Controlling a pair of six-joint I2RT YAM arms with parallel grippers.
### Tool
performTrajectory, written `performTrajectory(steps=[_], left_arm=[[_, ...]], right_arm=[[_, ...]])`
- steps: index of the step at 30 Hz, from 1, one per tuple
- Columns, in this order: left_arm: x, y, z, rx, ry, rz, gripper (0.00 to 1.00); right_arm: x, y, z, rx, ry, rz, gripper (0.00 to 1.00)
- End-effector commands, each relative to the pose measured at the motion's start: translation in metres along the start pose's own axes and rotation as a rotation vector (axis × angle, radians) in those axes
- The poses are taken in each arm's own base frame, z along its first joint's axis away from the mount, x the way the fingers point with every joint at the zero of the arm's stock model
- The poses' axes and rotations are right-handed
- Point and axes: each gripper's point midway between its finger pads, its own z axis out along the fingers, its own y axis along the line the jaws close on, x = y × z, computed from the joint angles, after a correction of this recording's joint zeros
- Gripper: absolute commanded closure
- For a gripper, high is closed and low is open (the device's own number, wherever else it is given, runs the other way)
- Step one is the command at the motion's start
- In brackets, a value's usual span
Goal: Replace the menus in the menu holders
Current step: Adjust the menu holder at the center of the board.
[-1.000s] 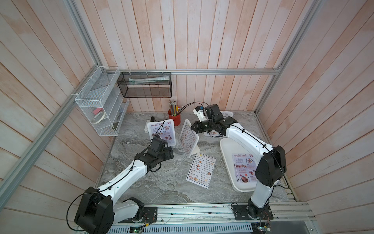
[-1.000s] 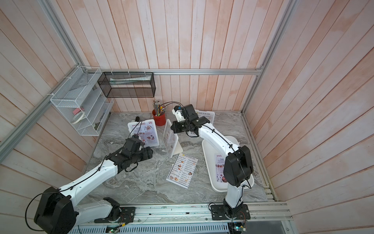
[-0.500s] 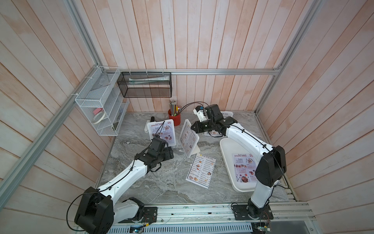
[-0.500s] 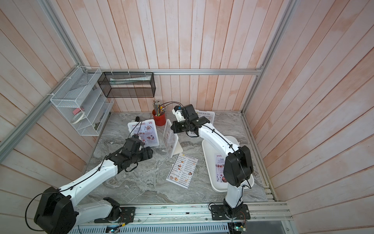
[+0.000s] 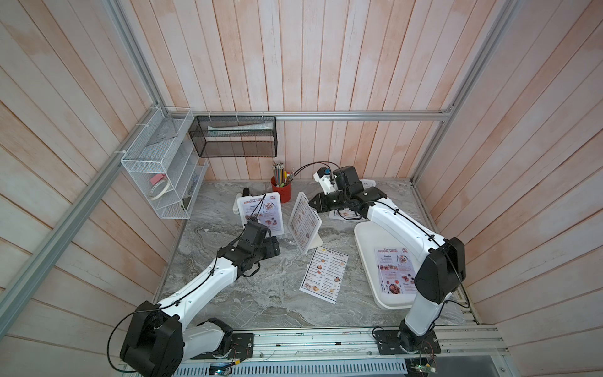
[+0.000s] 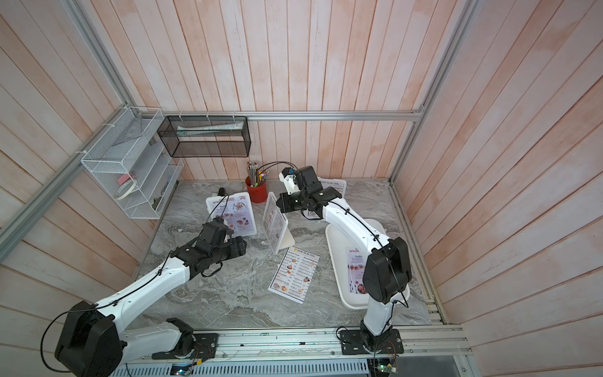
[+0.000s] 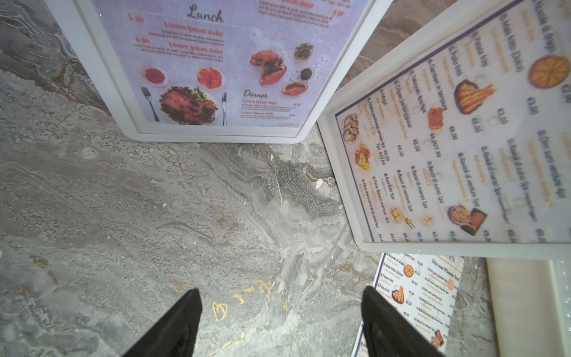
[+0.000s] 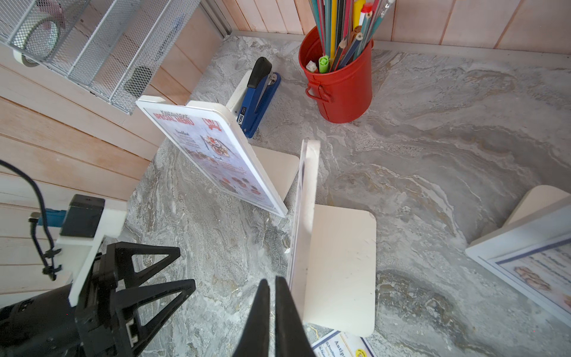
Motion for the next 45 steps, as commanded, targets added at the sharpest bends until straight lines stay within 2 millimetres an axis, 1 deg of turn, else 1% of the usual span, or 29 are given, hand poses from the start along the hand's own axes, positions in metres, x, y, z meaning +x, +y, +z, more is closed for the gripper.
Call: performTrajectory(steps=[1,2,3,7,12,17,24,28,32,45], left_arm=[[-0.011,-0.003,-0.005,0.002,-0.024,-0.002,0.16],[-0.011,-0.003,-0.006,0.003,-0.025,-0.002,0.16],[-0.011,-0.003,-0.006,0.003,-0.024,-0.002,0.16],[-0.011,-0.003,-0.006,0.004,-0.025,-0.002,0.16],[-0.011,-0.003,-0.005,0.004,-0.023,-0.004,0.17],[-0.012,-0.003,-0.005,0.003,-0.025,-0.004,0.16],[-0.011,-0.003,-0.005,0.002,-0.022,-0.003,0.16],[-0.011,-0.003,-0.005,0.003,-0.024,-0.003,0.16],[-0.012,-0.004,-0.006,0.005,-0.027,-0.002,0.17],[-0.016,-0.005,-0.012,0.007,-0.04,0.001,0.17]], right_arm=[[-0.011,0.005,-0.014,-0.002,-0.035,-0.01,0.88],[-0.011,0.003,-0.014,0.009,-0.038,-0.008,0.84],[-0.011,0.0,-0.014,0.02,-0.039,-0.007,0.83],[-0.005,-0.004,-0.011,0.02,-0.019,-0.003,0.8],[0.005,-0.006,-0.003,0.009,0.012,0.005,0.79],[0.008,-0.007,0.002,0.002,0.027,0.007,0.79],[0.012,-0.007,0.005,-0.002,0.04,0.007,0.78],[0.014,-0.009,0.008,0.0,0.047,0.009,0.76],[0.016,-0.01,0.01,0.003,0.052,0.009,0.75],[0.022,-0.014,0.017,0.011,0.075,0.01,0.76]])
